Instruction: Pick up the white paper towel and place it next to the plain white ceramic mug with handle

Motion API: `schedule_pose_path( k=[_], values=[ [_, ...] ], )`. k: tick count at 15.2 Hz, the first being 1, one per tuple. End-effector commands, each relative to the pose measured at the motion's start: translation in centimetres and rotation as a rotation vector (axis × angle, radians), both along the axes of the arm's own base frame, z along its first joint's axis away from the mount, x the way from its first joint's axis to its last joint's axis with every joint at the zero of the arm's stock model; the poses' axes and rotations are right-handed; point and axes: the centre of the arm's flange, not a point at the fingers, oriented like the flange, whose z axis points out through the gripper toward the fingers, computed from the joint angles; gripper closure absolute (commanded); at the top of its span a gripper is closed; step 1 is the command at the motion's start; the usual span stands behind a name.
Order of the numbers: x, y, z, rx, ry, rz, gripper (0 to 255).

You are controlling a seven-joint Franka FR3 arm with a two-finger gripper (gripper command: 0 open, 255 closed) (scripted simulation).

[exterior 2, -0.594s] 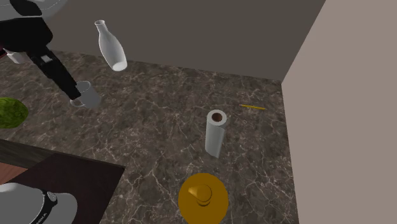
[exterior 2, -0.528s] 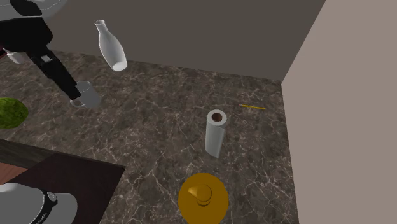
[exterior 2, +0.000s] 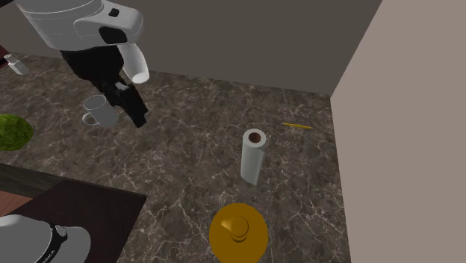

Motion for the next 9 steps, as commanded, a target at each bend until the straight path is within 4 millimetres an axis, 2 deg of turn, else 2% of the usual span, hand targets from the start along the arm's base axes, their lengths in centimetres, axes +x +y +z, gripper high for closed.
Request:
schedule_pose_path(
  k=[1,9],
  values=[
    [1.8,-1.6,-0.7,-0.005,-0.009,0.008,0],
    [8.9,-7.8,-4.1,-0.021,-0.036,0.036,0]
  ],
)
